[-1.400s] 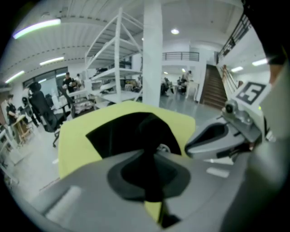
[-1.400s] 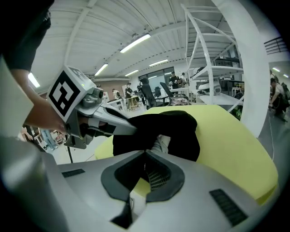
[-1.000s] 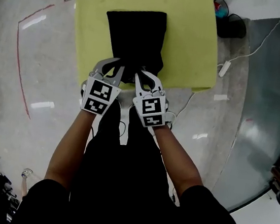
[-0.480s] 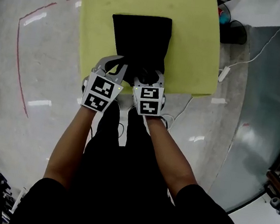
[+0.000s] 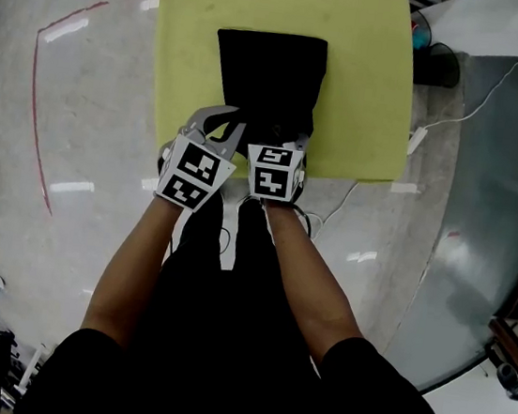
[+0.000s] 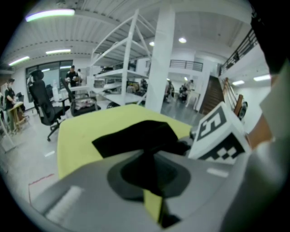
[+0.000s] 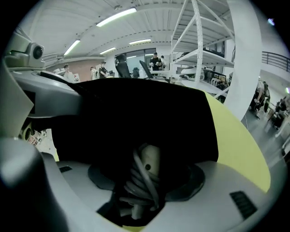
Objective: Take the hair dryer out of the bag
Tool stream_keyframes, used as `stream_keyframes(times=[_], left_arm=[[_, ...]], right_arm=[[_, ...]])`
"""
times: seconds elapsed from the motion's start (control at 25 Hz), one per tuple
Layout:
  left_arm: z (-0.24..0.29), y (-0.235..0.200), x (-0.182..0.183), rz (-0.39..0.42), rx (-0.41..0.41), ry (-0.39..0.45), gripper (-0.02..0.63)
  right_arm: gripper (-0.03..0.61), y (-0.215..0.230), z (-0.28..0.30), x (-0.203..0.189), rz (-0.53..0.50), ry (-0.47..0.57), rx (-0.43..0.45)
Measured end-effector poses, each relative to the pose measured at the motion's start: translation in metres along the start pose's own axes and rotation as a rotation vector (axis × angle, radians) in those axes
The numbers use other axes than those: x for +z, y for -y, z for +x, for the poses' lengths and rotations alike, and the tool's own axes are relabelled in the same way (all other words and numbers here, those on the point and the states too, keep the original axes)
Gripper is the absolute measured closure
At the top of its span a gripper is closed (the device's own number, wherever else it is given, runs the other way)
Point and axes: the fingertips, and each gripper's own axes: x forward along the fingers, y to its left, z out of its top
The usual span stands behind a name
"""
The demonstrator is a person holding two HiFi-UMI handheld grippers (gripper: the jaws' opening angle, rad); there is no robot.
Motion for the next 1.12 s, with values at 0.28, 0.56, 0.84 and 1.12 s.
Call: stream_keyframes(times=[0.28, 0.56, 0.84, 1.12], left_arm=[[-0.005, -0.002, -0.007, 0.003, -0.017, -0.014, 0.597], [-0.004, 0.003, -0.009, 0.002, -0.025, -0.008, 0.597], [-0.006, 0.008, -0.012, 0.000, -0.026, -0.002, 0.597], [-0.013, 0.000, -0.008, 0.011, 0.023, 0.001, 0.597]], right_arm=[[0.342, -0.004, 0.008, -0.013, -0.007, -0.046, 0.009], [0.388, 0.003, 0.008, -0.013, 0.076, -0.024, 0.021], [0.397, 0.005, -0.002, -0.013, 0.067, -0.001, 0.086], [0.399, -0.001, -0.028, -0.013, 0.050, 0.005, 0.196]])
